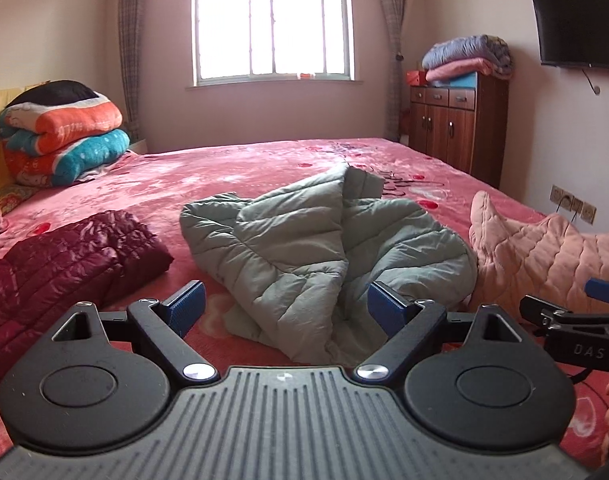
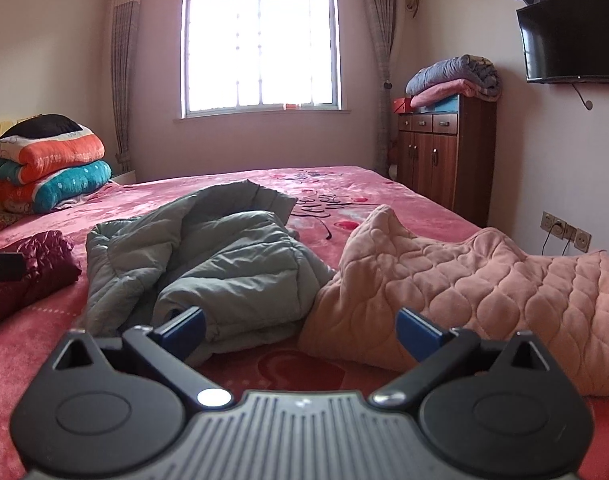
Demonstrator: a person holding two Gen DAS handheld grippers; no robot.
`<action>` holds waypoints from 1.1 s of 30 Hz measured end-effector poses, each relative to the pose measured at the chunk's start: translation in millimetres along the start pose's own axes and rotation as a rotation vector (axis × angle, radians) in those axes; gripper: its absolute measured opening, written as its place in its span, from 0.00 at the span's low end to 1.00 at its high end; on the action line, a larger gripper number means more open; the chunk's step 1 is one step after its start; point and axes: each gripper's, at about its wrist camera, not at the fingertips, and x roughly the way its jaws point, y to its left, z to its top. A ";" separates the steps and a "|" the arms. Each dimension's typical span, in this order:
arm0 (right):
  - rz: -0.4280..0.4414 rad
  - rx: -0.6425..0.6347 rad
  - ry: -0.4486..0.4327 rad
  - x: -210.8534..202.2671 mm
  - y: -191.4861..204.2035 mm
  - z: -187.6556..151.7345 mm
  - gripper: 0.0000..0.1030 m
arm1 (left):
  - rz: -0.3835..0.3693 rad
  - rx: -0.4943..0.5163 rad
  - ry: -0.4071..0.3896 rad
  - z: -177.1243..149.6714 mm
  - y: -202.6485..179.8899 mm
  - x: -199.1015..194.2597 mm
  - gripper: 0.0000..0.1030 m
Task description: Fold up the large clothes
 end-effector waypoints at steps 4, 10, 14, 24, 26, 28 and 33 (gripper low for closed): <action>0.005 -0.003 0.014 11.9 -4.7 -1.0 0.96 | 0.008 0.004 0.044 -7.9 -5.0 31.6 1.00; 0.016 -0.014 0.025 23.2 -10.6 -2.8 0.96 | 0.038 0.029 0.106 -21.2 -12.6 72.6 1.00; 0.029 0.000 0.053 35.1 -13.5 -3.6 0.96 | 0.068 0.041 0.135 -27.0 -11.4 92.2 1.00; 0.063 0.034 0.105 51.5 -18.3 -5.7 0.96 | 0.114 -0.015 0.169 -26.4 7.7 125.9 0.81; 0.071 0.040 0.112 53.6 -19.0 -6.1 0.96 | 0.109 -0.036 0.183 -24.7 10.9 132.5 0.66; 0.072 0.039 0.116 55.4 -19.1 -6.9 0.96 | 0.107 -0.052 0.190 -24.4 8.5 138.3 0.41; 0.077 0.031 0.131 60.4 -17.8 -9.1 0.96 | 0.112 -0.077 0.183 -18.9 14.8 131.7 0.14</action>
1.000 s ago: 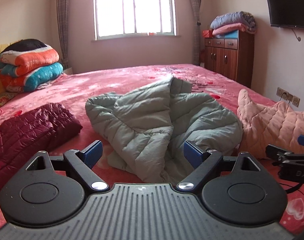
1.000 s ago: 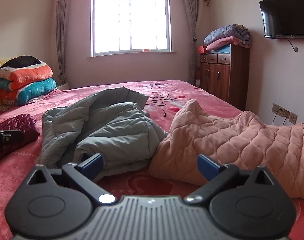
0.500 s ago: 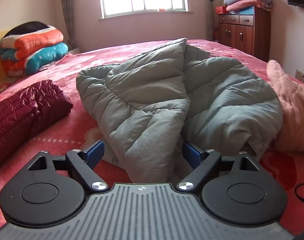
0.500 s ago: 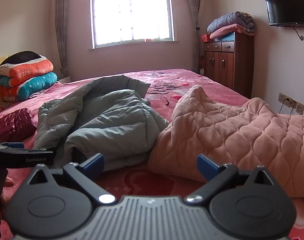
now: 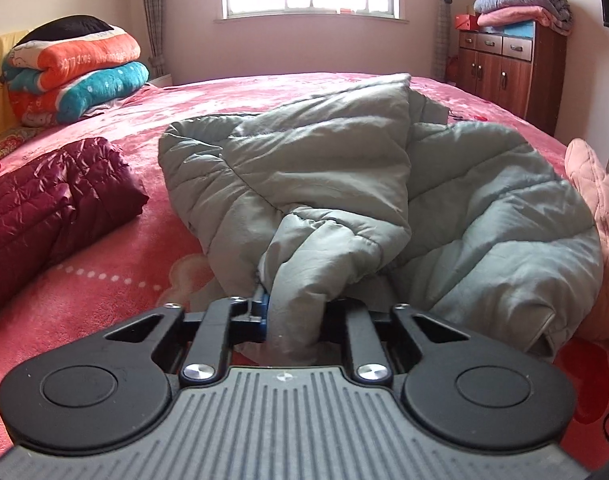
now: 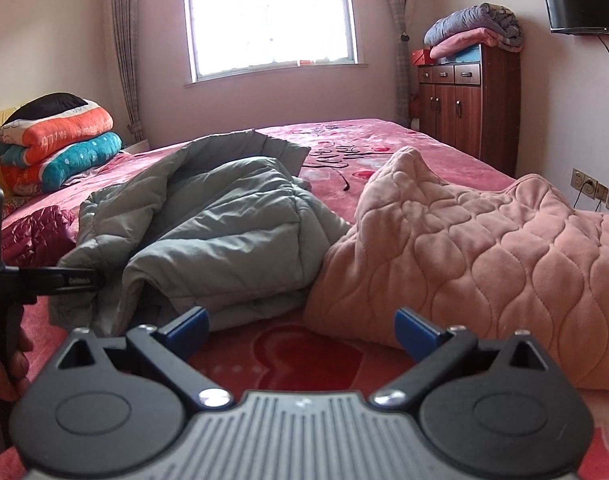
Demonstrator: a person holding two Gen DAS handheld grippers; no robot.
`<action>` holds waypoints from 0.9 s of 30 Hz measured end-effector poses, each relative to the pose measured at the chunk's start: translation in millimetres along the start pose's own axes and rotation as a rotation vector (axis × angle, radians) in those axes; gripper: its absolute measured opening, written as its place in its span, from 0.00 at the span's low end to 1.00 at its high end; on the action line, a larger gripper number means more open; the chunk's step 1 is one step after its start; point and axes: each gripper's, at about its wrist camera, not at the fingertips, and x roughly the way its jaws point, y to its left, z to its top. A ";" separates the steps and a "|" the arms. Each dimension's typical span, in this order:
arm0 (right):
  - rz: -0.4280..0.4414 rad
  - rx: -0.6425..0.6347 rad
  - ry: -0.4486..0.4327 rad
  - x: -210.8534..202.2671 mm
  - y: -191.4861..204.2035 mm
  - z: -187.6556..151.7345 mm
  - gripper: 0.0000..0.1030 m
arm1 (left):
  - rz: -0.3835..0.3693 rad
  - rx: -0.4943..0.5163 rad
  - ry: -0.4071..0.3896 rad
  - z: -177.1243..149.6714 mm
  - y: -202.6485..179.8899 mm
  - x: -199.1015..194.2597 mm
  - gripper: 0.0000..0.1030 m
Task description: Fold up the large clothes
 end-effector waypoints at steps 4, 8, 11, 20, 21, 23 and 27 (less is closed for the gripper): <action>0.003 -0.010 -0.007 -0.6 1.6 -0.4 0.96 | -0.009 -0.047 -0.040 10.7 16.9 -19.4 0.09; 0.022 -0.013 -0.017 -3.1 3.0 -1.2 0.96 | -0.002 -0.102 -0.087 24.6 43.0 -54.6 0.07; 0.041 -0.030 -0.023 -4.7 7.4 -2.1 0.96 | 0.005 -0.115 -0.126 30.2 62.4 -84.4 0.06; 0.198 -0.109 -0.030 -22.5 35.9 -8.7 0.96 | 0.006 -0.182 -0.188 16.8 102.0 -170.0 0.06; 0.211 -0.134 -0.036 -26.2 41.8 -10.7 0.96 | 0.004 -0.189 -0.189 14.6 104.5 -177.5 0.06; 0.240 -0.180 -0.042 -33.3 53.6 -15.2 0.96 | -0.001 -0.192 -0.197 11.5 105.2 -191.9 0.05; 0.265 -0.349 -0.055 -42.7 77.9 -31.5 0.96 | -0.005 -0.203 -0.218 6.9 105.6 -216.9 0.05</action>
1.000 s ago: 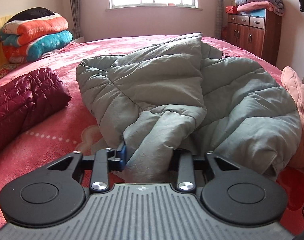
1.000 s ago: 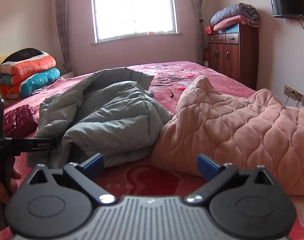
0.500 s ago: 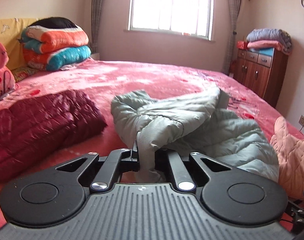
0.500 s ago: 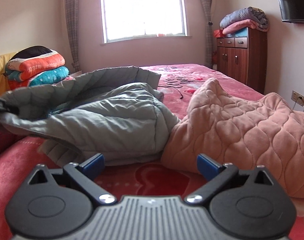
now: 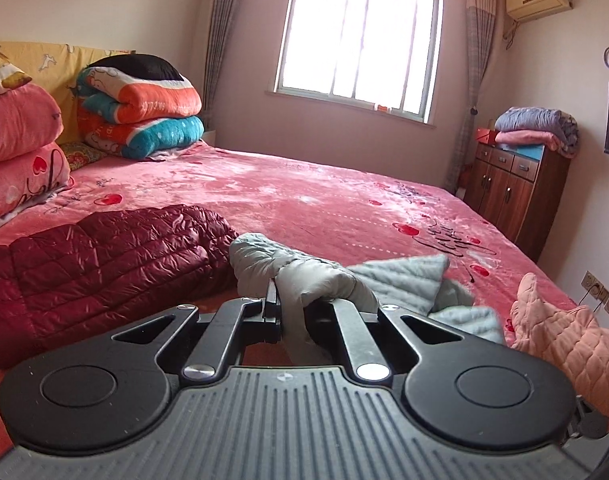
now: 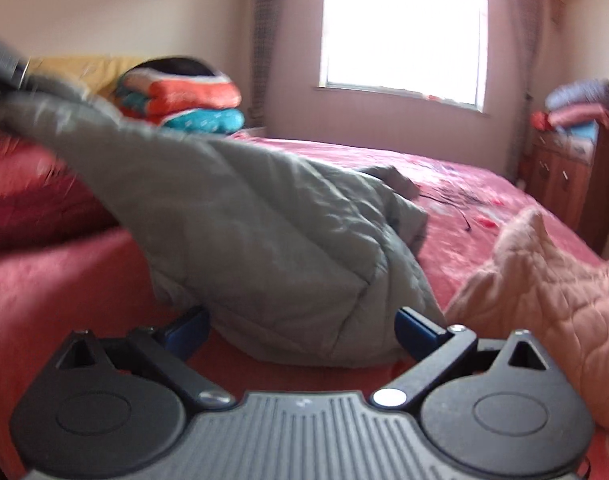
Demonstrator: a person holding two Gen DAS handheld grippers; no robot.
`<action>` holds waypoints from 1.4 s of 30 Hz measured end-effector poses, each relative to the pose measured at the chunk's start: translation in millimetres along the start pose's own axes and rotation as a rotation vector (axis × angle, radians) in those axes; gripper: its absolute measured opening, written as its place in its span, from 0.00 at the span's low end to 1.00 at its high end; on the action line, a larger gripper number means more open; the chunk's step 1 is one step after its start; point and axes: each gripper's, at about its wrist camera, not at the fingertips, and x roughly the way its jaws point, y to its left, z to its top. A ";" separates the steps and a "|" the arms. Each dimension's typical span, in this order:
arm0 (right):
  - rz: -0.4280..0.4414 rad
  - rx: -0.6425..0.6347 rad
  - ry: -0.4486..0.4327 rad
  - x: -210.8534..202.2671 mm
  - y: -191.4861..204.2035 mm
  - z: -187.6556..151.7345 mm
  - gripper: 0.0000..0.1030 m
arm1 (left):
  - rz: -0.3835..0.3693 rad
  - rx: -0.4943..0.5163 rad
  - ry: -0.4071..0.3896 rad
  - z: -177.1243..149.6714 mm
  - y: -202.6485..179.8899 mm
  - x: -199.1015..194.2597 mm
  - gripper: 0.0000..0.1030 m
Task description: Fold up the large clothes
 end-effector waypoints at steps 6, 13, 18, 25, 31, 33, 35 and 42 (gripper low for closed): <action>-0.071 -0.157 0.019 -1.3 27.1 -12.7 0.94 | -0.006 -0.041 -0.007 4.5 17.9 -25.2 0.05; -0.160 -0.154 -0.027 -13.0 26.4 -7.0 0.47 | -0.035 -0.040 -0.016 5.5 25.7 -28.9 0.05; -0.191 -0.014 -0.106 -44.6 12.4 21.3 0.16 | -0.063 -0.029 -0.033 7.0 26.6 -31.8 0.04; -0.211 0.036 -0.252 -108.4 0.6 75.4 0.10 | -0.124 0.017 -0.113 27.8 19.9 -52.7 0.04; -0.215 0.091 -0.400 -159.5 -10.1 135.4 0.09 | -0.170 -0.004 -0.238 67.3 18.6 -80.3 0.04; -0.209 0.094 -0.442 -175.8 -11.2 153.1 0.09 | -0.176 -0.011 -0.282 80.7 19.0 -90.6 0.04; -0.196 0.102 -0.482 -191.9 -12.5 169.6 0.09 | -0.180 -0.015 -0.331 92.6 20.1 -101.9 0.04; -0.147 0.093 -0.606 -233.1 -14.3 223.1 0.09 | -0.150 -0.025 -0.465 122.0 23.2 -126.3 0.05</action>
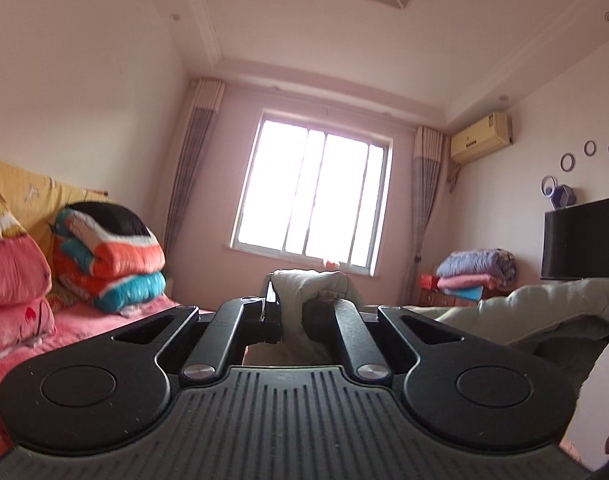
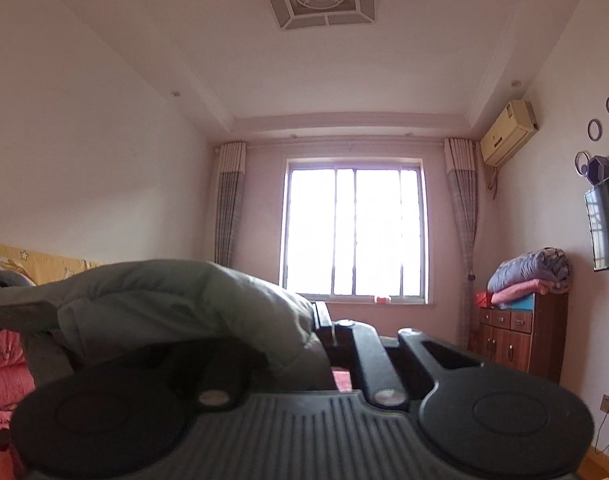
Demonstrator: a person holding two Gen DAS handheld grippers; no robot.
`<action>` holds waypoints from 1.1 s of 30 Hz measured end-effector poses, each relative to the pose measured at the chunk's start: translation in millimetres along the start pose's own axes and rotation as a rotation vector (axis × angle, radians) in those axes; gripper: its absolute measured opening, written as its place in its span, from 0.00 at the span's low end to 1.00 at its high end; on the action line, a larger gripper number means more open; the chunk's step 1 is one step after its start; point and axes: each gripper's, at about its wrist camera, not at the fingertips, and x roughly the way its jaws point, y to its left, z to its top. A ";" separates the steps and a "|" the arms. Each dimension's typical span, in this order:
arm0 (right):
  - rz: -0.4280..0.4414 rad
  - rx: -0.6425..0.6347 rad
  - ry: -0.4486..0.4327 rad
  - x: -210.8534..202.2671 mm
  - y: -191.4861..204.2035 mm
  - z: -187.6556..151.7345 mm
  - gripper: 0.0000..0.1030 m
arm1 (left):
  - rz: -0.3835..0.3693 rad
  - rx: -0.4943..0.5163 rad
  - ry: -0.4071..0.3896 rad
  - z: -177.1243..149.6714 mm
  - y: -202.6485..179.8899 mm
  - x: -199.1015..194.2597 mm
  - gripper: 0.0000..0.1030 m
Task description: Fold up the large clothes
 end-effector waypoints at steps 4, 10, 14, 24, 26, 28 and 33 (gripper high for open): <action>0.065 0.032 -0.014 8.8 -0.1 23.9 0.09 | 0.024 0.005 -0.034 6.1 2.4 2.8 0.05; 0.125 0.046 0.064 53.7 0.7 13.9 0.09 | 0.097 0.017 -0.026 -13.0 7.1 34.8 0.07; 0.099 0.012 0.152 99.9 0.6 -16.4 0.09 | 0.135 0.028 0.024 -40.6 8.6 77.7 0.08; -0.060 -0.053 0.302 197.0 -11.3 -108.4 0.10 | 0.167 0.038 0.224 -151.8 5.3 240.4 0.10; -0.084 -0.088 0.322 212.1 -11.5 -129.4 0.10 | 0.167 0.025 0.275 -179.2 10.1 270.3 0.10; -0.104 -0.101 0.357 226.3 -11.9 -152.8 0.10 | 0.170 0.026 0.323 -206.0 13.5 295.3 0.10; -0.137 -0.091 0.454 259.9 -18.9 -210.8 0.23 | 0.189 0.028 0.430 -263.2 26.2 342.9 0.13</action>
